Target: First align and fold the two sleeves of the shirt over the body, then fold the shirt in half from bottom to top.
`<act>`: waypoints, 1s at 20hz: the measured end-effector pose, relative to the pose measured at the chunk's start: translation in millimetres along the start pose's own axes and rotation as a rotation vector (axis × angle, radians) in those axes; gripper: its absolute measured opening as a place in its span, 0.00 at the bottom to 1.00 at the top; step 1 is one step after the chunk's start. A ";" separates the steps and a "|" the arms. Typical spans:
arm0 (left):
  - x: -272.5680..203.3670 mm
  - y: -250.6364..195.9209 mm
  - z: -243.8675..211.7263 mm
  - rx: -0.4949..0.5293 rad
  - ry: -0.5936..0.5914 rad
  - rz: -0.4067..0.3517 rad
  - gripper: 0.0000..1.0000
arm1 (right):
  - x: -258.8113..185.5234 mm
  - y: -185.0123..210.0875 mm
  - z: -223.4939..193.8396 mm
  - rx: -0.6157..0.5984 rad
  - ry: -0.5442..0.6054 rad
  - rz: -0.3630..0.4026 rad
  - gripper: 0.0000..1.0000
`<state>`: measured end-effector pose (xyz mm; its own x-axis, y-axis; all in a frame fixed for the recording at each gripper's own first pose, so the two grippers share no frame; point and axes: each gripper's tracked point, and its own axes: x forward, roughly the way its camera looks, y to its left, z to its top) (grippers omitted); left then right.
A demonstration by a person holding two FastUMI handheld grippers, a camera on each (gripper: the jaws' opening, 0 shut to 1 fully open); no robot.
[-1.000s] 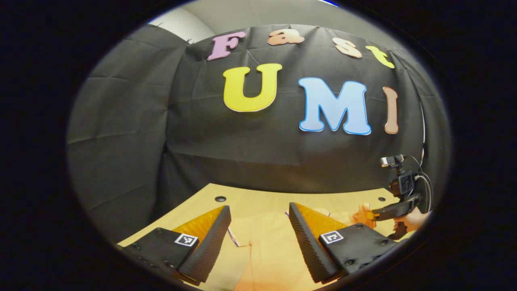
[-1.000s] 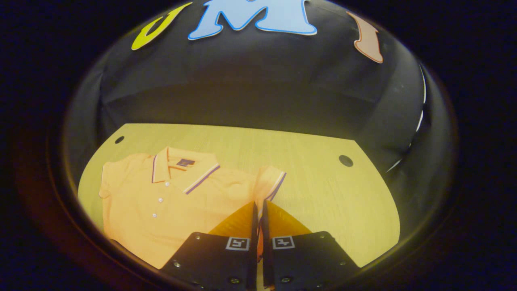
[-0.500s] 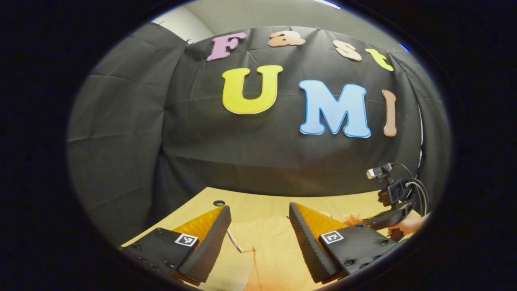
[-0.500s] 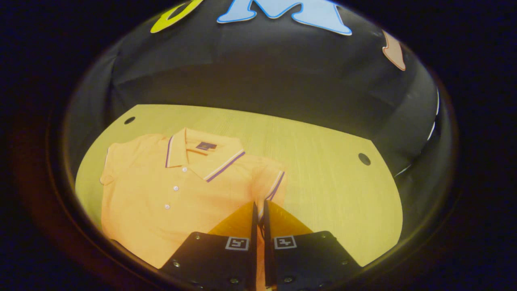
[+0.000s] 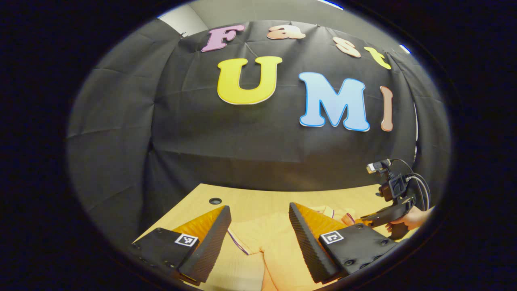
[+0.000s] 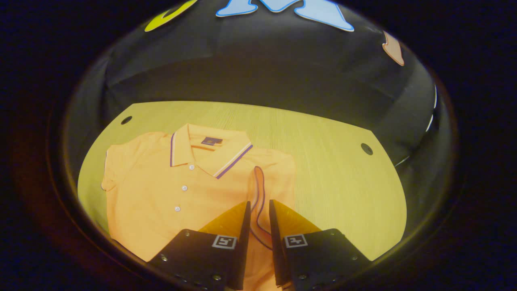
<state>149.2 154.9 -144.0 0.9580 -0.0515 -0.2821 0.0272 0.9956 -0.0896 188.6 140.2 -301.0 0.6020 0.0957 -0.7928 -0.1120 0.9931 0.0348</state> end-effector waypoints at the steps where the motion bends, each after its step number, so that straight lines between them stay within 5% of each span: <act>1: 6.0 1.4 -3.3 -0.001 0.009 -0.013 0.94 | -6.9 0.8 4.5 0.004 -0.015 -0.008 0.30; 4: 26.9 3.1 -19.2 -0.007 0.045 -0.041 0.94 | -32.8 9.1 15.3 0.027 -0.079 -0.014 0.39; 5: 34.7 4.6 -25.4 -0.010 0.057 -0.042 0.96 | -44.0 10.4 17.7 0.028 -0.095 -0.018 0.54; 6: 42.6 6.8 -33.1 -0.012 0.075 -0.038 0.95 | -55.7 14.1 18.7 0.029 -0.112 -0.013 0.54; 7: 51.1 9.2 -42.0 -0.016 0.095 -0.030 0.96 | -70.0 17.2 20.9 0.028 -0.132 -0.013 0.70; 10: 77.7 17.8 -70.6 -0.033 0.155 -0.004 0.96 | -109.3 20.8 27.5 0.027 -0.198 -0.017 0.95; 20: 148.6 63.4 -155.1 -0.061 0.351 0.113 0.95 | -216.2 25.3 6.3 0.018 -0.314 -0.044 0.97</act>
<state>249.1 198.2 -339.8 0.7977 0.0245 -0.6025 -0.1006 0.9906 -0.0928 60.7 145.0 -124.9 0.8211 0.0664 -0.5669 -0.0685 0.9975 0.0176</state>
